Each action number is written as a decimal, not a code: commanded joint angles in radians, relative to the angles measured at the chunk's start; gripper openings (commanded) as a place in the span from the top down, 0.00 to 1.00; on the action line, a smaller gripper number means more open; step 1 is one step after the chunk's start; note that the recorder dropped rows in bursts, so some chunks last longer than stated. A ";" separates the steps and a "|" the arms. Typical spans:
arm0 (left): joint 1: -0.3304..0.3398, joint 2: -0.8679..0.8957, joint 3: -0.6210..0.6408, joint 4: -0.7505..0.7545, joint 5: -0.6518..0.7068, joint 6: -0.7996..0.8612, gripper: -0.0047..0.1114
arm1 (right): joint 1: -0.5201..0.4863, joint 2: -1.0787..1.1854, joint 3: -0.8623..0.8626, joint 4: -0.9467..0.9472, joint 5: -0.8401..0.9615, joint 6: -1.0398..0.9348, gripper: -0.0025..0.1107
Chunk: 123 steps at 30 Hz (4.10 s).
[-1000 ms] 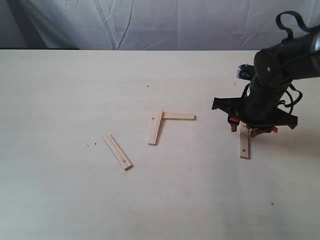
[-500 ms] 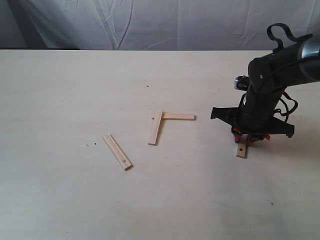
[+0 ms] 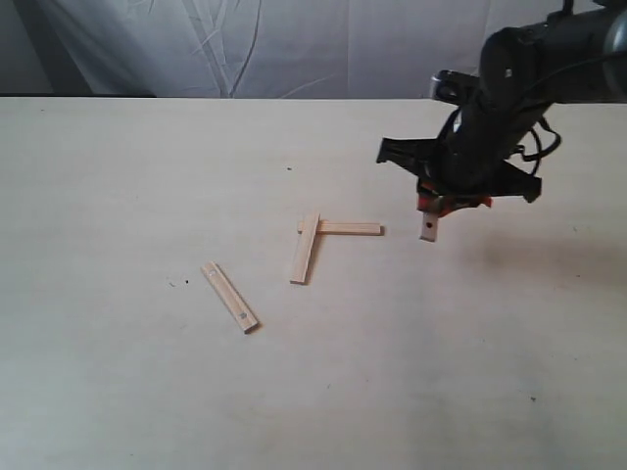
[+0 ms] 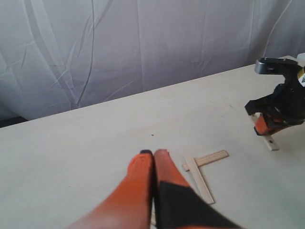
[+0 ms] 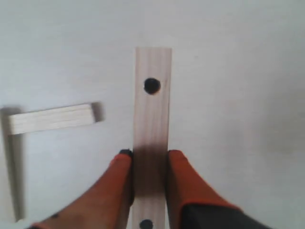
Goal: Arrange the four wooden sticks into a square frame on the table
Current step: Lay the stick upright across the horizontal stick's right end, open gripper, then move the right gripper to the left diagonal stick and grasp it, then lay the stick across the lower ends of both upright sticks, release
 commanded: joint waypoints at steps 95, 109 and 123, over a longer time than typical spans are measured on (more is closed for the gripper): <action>0.001 -0.005 -0.013 0.336 0.418 -0.609 0.96 | 0.241 0.208 -0.317 -0.008 0.314 -1.275 0.98; 0.001 -0.005 -0.013 0.338 0.416 -0.607 0.96 | 0.241 0.208 -0.231 0.056 0.125 -1.353 0.93; 0.001 -0.005 -0.013 0.338 0.416 -0.557 0.96 | 0.241 0.208 -0.231 0.077 0.156 -1.376 0.74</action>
